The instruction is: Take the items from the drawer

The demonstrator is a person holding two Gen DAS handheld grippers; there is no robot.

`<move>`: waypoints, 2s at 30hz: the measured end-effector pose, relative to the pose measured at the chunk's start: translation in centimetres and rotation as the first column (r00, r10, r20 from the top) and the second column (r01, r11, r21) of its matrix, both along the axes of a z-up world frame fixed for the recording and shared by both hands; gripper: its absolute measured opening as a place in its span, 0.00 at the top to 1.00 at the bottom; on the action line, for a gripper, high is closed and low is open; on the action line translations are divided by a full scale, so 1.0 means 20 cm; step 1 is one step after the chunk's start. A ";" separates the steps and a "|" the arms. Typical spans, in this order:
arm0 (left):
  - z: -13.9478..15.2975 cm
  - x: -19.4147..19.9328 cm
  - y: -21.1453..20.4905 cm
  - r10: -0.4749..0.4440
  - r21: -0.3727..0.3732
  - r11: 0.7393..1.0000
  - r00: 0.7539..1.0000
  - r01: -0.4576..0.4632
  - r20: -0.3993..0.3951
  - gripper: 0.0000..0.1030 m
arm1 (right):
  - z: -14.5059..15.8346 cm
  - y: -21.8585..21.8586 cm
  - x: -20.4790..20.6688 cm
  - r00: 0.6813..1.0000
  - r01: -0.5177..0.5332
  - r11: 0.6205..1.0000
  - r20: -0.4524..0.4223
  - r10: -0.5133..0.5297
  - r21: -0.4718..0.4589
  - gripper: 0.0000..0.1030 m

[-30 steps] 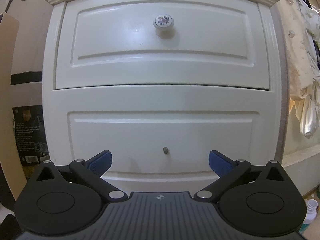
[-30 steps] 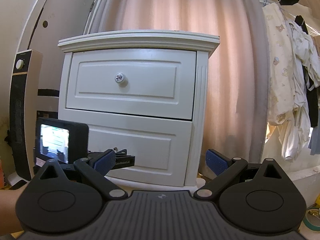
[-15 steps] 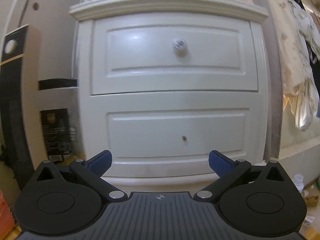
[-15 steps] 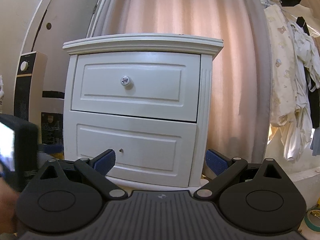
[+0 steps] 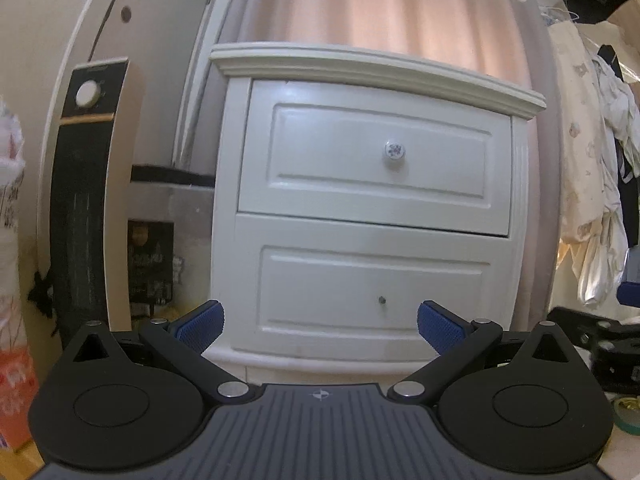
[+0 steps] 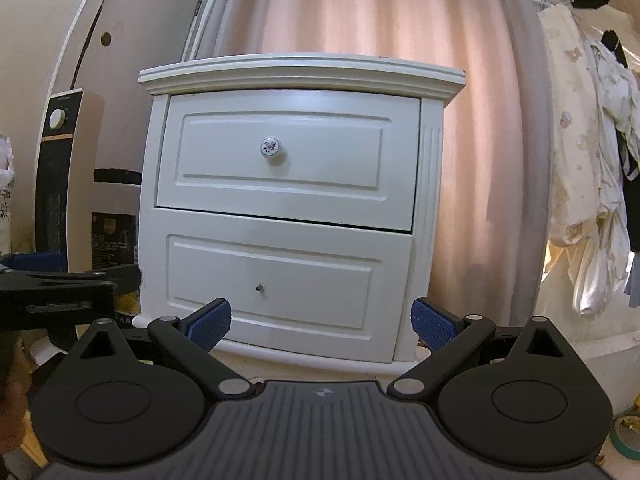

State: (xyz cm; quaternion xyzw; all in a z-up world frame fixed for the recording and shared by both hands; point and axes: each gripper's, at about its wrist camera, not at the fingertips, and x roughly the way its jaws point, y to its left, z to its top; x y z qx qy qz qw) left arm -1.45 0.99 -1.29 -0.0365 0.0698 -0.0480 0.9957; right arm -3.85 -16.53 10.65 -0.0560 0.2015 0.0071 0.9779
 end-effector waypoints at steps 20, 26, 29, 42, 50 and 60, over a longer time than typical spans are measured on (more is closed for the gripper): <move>-0.02 0.00 -0.01 -0.001 0.061 0.998 1.000 0.001 -0.004 0.00 | -0.04 0.06 0.04 0.999 -0.034 0.999 -0.010 0.034 0.018 0.00; -0.03 0.01 -0.03 -0.003 0.050 0.999 1.000 0.004 -0.016 0.00 | -0.04 0.05 0.05 0.999 -0.038 0.999 -0.019 0.038 0.008 0.00; -0.03 0.02 -0.04 0.007 0.062 0.998 1.000 -0.005 -0.021 0.00 | -0.04 0.05 0.05 0.999 -0.039 0.999 -0.018 0.039 0.007 0.00; -0.04 0.02 -0.05 0.016 0.069 0.998 1.000 -0.014 -0.025 0.00 | -0.06 0.05 0.06 0.999 -0.044 0.999 -0.026 0.044 0.010 0.00; -0.05 0.02 -0.06 0.012 0.076 0.997 1.000 -0.010 -0.026 0.00 | -0.06 0.03 0.06 0.999 -0.040 0.999 -0.028 0.040 0.021 0.00; -0.05 0.03 -0.07 0.006 0.074 0.997 1.000 -0.004 -0.028 0.00 | -0.07 0.03 0.06 0.999 -0.037 0.999 -0.031 0.037 0.019 0.00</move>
